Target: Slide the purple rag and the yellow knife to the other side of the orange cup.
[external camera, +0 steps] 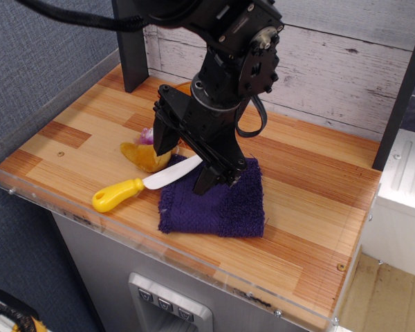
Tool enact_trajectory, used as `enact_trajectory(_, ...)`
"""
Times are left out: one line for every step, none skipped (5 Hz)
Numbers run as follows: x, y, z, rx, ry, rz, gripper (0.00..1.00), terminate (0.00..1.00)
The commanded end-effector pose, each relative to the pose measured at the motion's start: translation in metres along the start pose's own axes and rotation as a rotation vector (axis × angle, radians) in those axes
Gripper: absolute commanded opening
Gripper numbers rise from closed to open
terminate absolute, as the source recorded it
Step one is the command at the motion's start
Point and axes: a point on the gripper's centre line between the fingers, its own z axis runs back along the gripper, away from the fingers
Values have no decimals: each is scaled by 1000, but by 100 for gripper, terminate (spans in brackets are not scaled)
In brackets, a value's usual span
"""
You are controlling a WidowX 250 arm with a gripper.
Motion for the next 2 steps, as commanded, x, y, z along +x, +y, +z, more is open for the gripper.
enact_trajectory(0, 0, 0, 0, 0, 0, 100, 0)
enact_trajectory(2, 14, 4, -256, 23, 89, 100, 0)
